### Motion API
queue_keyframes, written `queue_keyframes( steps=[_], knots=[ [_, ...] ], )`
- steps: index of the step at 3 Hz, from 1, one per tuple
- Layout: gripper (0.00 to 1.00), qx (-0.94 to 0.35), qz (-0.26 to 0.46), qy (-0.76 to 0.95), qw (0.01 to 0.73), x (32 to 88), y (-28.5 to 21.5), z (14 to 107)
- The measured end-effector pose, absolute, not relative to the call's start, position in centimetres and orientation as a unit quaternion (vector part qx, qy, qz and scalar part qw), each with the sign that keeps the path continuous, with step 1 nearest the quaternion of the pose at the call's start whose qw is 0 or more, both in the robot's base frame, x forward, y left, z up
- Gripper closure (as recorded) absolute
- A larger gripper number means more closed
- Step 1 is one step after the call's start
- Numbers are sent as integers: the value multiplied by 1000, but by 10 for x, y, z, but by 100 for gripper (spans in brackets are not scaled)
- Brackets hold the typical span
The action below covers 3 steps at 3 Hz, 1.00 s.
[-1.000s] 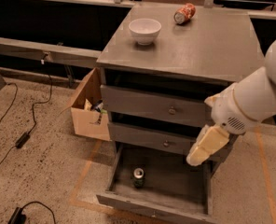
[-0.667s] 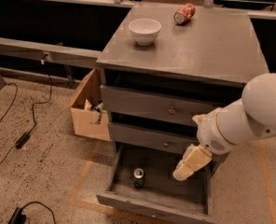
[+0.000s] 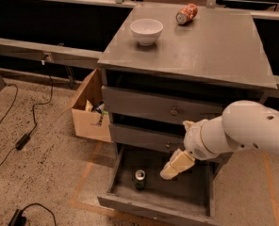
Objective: Pick green can from bottom drawer and place on counter
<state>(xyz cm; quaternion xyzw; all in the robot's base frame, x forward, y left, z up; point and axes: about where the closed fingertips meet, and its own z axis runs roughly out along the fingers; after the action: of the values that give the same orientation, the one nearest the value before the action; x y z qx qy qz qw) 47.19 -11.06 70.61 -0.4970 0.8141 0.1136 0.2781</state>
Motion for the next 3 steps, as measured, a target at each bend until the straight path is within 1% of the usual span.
queue_keyframes(
  steps=[1, 2, 3],
  knots=[
    [0, -497, 113, 814, 278, 472, -110, 707],
    [0, -489, 134, 817, 276, 478, -111, 661],
    [0, -492, 161, 808, 282, 498, -108, 585]
  ],
)
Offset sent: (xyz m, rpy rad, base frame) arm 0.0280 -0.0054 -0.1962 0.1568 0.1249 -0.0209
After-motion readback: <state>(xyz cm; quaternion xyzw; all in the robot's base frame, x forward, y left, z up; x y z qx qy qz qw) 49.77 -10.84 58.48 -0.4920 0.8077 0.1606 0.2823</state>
